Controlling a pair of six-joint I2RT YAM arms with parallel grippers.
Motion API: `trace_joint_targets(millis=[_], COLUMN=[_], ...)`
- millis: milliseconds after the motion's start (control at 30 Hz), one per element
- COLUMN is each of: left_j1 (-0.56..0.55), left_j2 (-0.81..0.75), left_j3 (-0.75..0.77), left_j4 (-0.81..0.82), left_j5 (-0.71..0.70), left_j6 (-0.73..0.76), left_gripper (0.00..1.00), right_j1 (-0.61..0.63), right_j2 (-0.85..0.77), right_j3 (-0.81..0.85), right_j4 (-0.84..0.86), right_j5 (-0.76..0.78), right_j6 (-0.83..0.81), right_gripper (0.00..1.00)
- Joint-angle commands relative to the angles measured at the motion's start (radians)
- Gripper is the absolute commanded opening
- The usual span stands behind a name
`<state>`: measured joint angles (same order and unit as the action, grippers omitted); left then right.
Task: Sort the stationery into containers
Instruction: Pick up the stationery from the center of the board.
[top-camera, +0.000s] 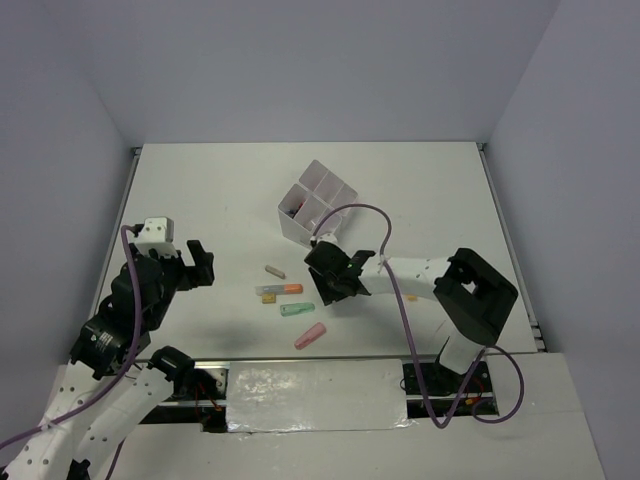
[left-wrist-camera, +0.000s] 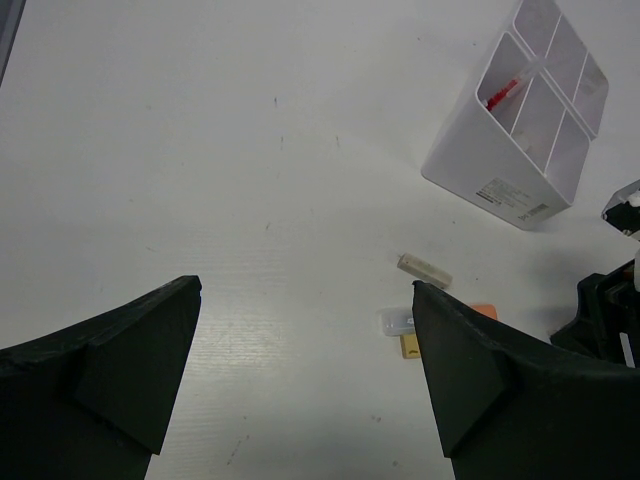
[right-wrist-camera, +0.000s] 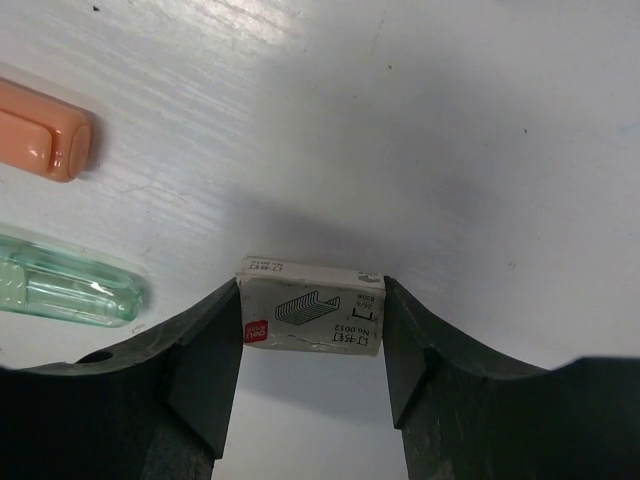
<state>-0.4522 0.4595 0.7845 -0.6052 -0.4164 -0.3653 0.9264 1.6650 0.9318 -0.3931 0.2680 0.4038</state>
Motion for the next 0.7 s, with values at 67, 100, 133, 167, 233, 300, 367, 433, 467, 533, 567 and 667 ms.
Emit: trace_joint_targets(millis=[67,100,133,167,233,300,367,433,467,533,567,667], left_j1=[0.006,0.006,0.006,0.006,0.006,0.004,0.004,0.006,0.006,0.006,0.006,0.006], left_j2=[-0.012,-0.012,-0.013,-0.015,-0.018,-0.021,-0.021,-0.019,-0.021,-0.024,-0.024,-0.027], left_j3=[0.009,0.009,0.007,0.007,0.007,0.007,0.006,0.005,0.005,0.004,0.004,0.002], left_j4=[0.048,0.048,0.048,0.051,0.051,0.05,0.053,0.051,0.053,0.054,0.056,0.056], left_j5=[0.016,0.016,0.018,0.019,0.021,0.018,0.018,0.018,0.021,0.025,0.03,0.03], left_j6=[0.025,0.025,0.025,0.026,0.026,0.026,0.026,0.026,0.026,0.029,0.029,0.029], left_gripper=[0.99,0.99,0.99,0.99,0.99,0.99,0.99,0.99,0.99,0.99,0.99,0.99], right_j1=[0.023,0.023,0.023,0.019,0.011,-0.018,-0.046,-0.092,-0.106,-0.165,-0.182,-0.247], right_j2=[-0.091,-0.106,-0.119,-0.137,-0.145,-0.143,-0.145,-0.142,-0.134,-0.117,-0.088,-0.035], right_j3=[0.029,0.03,0.032,0.044,0.077,0.146,0.194,0.214,0.226,0.248,0.287,0.366], right_j4=[0.032,0.054,0.077,0.106,0.08,0.044,0.03,0.034,0.063,0.069,0.063,0.028], right_j5=[-0.025,-0.047,-0.074,-0.108,-0.151,-0.183,-0.225,-0.263,-0.289,-0.36,-0.371,-0.421], right_j6=[-0.095,-0.153,-0.214,-0.326,-0.419,-0.5,-0.56,-0.612,-0.664,-0.744,-0.756,-0.806], right_gripper=[0.35,0.36,0.36,0.35,0.35,0.31,0.3,0.29,0.28,0.22,0.22,0.25])
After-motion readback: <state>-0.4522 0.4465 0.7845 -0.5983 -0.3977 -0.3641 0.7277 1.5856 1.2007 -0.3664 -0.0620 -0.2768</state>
